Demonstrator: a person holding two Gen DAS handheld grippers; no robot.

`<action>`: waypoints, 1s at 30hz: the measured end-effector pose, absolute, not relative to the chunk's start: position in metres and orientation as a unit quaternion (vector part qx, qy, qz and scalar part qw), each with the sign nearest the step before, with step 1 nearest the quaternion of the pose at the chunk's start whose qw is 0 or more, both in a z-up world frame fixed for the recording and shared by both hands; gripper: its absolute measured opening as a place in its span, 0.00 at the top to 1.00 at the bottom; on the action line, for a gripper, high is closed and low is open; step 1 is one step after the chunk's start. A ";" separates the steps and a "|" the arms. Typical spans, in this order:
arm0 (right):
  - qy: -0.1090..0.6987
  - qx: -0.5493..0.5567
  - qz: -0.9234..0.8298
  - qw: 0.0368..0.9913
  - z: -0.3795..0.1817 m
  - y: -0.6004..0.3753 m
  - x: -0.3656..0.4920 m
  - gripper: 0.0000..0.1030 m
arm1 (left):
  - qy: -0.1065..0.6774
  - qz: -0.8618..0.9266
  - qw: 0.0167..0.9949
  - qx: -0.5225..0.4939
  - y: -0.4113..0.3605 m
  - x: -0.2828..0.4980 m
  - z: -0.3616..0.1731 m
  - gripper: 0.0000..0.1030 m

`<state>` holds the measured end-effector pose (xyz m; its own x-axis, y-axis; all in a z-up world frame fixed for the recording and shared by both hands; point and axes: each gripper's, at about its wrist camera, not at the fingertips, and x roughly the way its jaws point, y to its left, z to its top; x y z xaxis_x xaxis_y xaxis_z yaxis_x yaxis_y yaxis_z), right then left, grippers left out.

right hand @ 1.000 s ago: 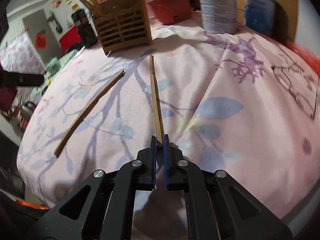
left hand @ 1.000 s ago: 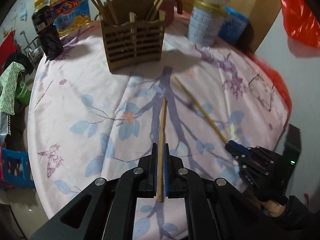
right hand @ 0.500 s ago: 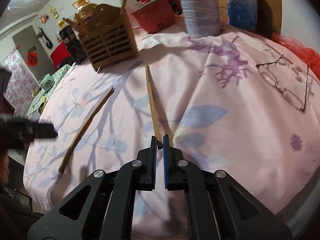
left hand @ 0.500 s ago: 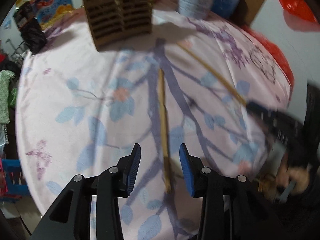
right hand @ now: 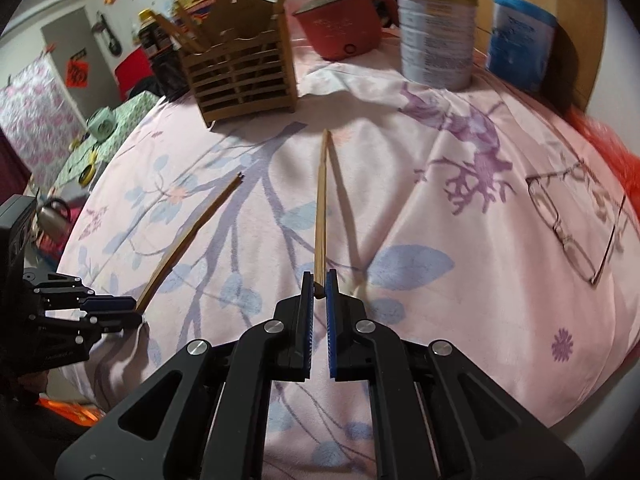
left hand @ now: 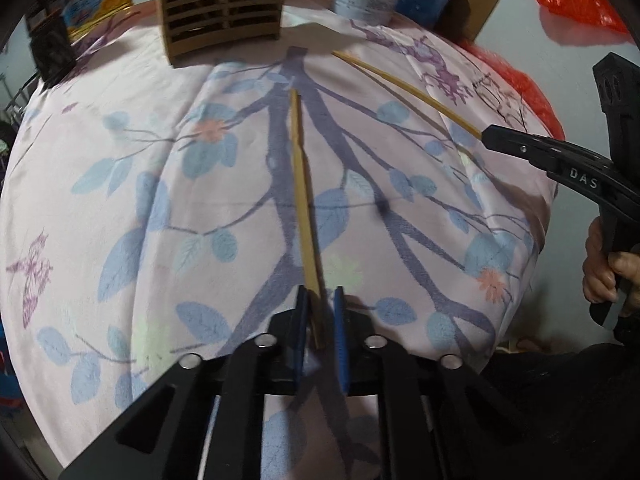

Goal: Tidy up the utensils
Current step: 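Close the right tool on a loose chopstick while the left tool regrips its chopstick, then carry both held chopsticks up to the wooden holder and lower them in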

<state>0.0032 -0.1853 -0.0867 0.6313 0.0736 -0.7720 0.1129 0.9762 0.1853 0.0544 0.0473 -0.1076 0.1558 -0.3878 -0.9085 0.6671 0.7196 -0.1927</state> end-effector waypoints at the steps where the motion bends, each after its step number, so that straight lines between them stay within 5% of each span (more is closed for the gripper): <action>1: 0.428 0.106 -0.010 0.897 -0.084 -0.185 0.003 0.93 | 0.546 -0.350 0.752 0.120 0.049 0.055 -0.107 0.93; 11: 0.382 0.074 -0.001 0.921 -0.032 -0.185 0.005 0.92 | 0.440 -0.348 0.826 0.060 0.067 0.075 -0.005 0.94; 17: 0.438 0.068 0.041 0.895 -0.076 -0.177 0.015 0.77 | 0.408 -0.350 0.842 0.044 0.058 0.087 0.026 0.94; 23: 0.470 0.095 0.053 0.876 -0.115 -0.193 0.022 0.78 | 0.423 -0.334 0.841 0.042 0.046 0.098 0.026 0.94; 27: 0.467 0.099 0.054 0.877 -0.125 -0.196 0.021 0.92 | 0.429 -0.330 0.839 0.049 0.041 0.103 0.027 0.94; 30: 0.463 0.088 0.051 0.880 -0.122 -0.193 0.020 0.94 | 0.433 -0.327 0.838 0.051 0.038 0.108 0.025 0.94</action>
<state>0.0198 -0.1933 -0.1224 0.5652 0.1712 -0.8070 -0.0078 0.9793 0.2023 0.1085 0.0377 0.0249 0.4108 -0.5052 -0.7590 0.5930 0.7804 -0.1985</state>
